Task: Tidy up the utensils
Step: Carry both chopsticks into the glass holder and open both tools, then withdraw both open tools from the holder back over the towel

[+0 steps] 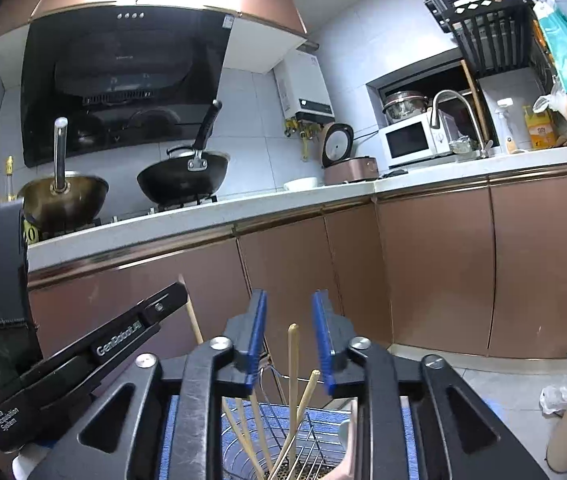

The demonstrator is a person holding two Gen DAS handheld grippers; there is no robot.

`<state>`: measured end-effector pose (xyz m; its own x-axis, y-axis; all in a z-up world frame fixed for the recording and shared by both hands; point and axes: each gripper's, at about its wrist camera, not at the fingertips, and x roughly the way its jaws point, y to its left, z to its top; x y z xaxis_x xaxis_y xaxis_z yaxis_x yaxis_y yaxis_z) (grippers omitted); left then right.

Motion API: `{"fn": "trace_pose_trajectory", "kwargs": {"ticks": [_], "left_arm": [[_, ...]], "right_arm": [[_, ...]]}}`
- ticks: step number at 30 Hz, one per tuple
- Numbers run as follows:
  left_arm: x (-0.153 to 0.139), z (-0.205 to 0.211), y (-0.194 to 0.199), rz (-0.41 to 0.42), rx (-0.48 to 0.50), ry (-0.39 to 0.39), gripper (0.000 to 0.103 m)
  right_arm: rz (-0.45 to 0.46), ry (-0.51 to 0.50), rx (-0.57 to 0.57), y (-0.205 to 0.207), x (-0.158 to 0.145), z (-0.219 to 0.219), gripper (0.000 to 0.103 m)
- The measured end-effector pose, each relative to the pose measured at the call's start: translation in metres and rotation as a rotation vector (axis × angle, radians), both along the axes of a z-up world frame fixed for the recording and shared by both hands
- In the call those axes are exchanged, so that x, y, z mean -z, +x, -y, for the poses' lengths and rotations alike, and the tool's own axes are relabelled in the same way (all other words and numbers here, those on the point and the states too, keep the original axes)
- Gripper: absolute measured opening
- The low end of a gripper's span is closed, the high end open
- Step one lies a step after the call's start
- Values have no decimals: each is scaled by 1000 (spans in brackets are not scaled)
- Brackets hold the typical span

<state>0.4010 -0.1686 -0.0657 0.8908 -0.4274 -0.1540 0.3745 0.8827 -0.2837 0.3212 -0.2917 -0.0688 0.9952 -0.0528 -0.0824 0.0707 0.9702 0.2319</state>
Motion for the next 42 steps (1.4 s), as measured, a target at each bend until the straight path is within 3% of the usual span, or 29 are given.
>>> {"fn": "trace_pose_trajectory", "kwargs": {"ticks": [5, 11, 20, 24, 42], "left_arm": [[-14, -16, -25, -10, -13, 30, 9], [-30, -33, -73, -15, -44, 88, 27], [-40, -61, -146, -15, -97, 157, 34], [-44, -70, -174, -11, -114, 184, 37], [-39, -114, -256, -32, -215, 261, 39]], "right_arm": [[0, 8, 18, -24, -13, 1, 32], [-27, 12, 30, -58, -25, -4, 35], [-62, -3, 21, -111, -39, -20, 39], [-69, -8, 11, -132, -43, -29, 48], [-133, 5, -58, -192, -33, -63, 48]]}}
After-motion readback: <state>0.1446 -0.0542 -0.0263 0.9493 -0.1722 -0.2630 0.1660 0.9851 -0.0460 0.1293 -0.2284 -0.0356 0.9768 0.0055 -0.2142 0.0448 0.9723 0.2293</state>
